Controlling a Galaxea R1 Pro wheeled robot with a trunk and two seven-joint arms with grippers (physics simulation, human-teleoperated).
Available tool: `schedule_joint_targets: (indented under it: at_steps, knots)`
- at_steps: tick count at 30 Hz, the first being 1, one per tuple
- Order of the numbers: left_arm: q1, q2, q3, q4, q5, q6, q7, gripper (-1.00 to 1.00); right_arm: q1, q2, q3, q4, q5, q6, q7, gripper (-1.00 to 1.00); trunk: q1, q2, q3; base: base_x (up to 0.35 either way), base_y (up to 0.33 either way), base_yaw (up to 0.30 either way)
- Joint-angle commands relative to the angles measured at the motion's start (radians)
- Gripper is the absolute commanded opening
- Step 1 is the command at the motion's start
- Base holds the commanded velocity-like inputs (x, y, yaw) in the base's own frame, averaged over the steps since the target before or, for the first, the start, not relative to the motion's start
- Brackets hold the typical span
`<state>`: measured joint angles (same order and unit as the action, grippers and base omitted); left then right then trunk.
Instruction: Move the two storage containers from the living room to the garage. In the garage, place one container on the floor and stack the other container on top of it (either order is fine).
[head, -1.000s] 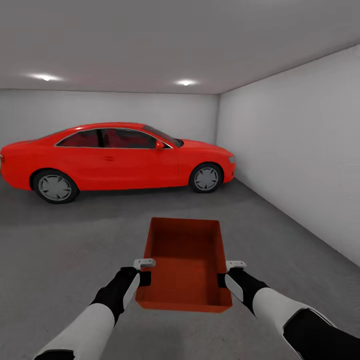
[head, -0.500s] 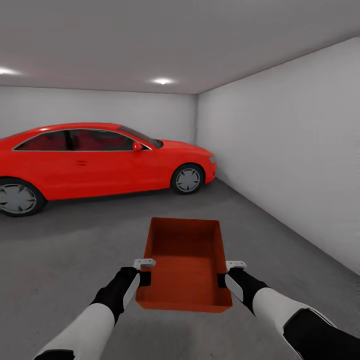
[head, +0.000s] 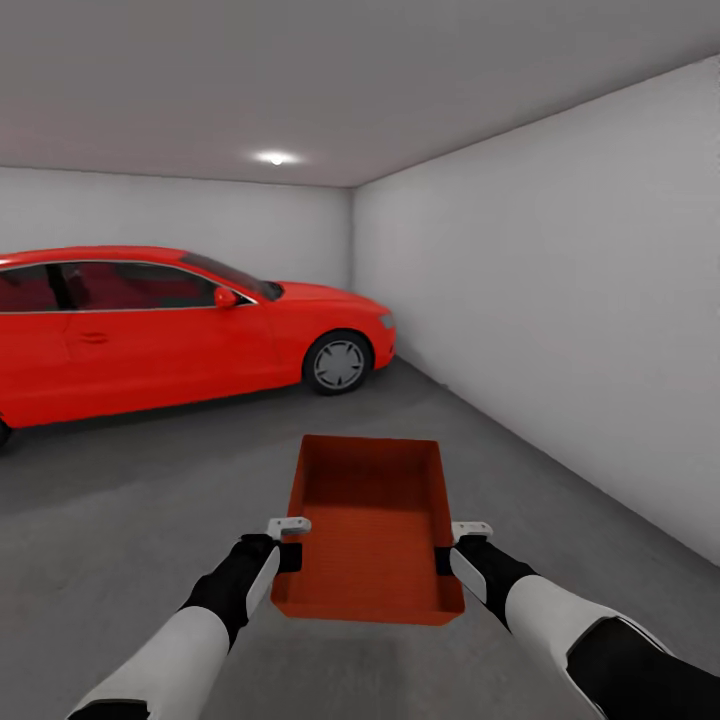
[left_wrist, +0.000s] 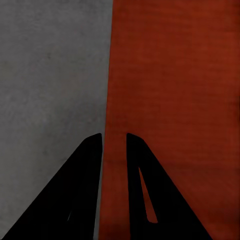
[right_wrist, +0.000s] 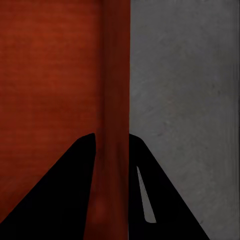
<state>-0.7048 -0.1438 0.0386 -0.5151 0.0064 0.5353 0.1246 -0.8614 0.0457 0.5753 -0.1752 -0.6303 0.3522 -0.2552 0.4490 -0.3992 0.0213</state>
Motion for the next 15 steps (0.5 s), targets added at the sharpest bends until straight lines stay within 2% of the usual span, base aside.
schedule_joint_targets:
  at_steps: [1, 8, 15]
  knots:
    - [-0.001, 0.0, 0.023, -0.007, -0.038, 0.009, 0.058, -1.0, 0.001, 0.0, 0.057, -0.003, -0.046, 0.001, -0.004, -1.0, 0.001, -0.001, 0.0, 0.322, 0.0, -0.156]
    - [-0.001, 0.0, 0.023, -0.007, -0.038, 0.009, 0.058, -1.0, 0.001, -0.001, 0.057, -0.003, -0.047, 0.001, -0.004, -1.0, 0.001, -0.001, 0.0, 0.322, 0.0, -0.034]
    - [-0.001, 0.0, 0.023, -0.008, -0.038, 0.009, 0.058, -1.0, 0.001, -0.001, 0.057, -0.003, -0.046, 0.001, -0.004, -1.0, 0.001, -0.001, 0.0, 0.322, 0.0, -0.198]
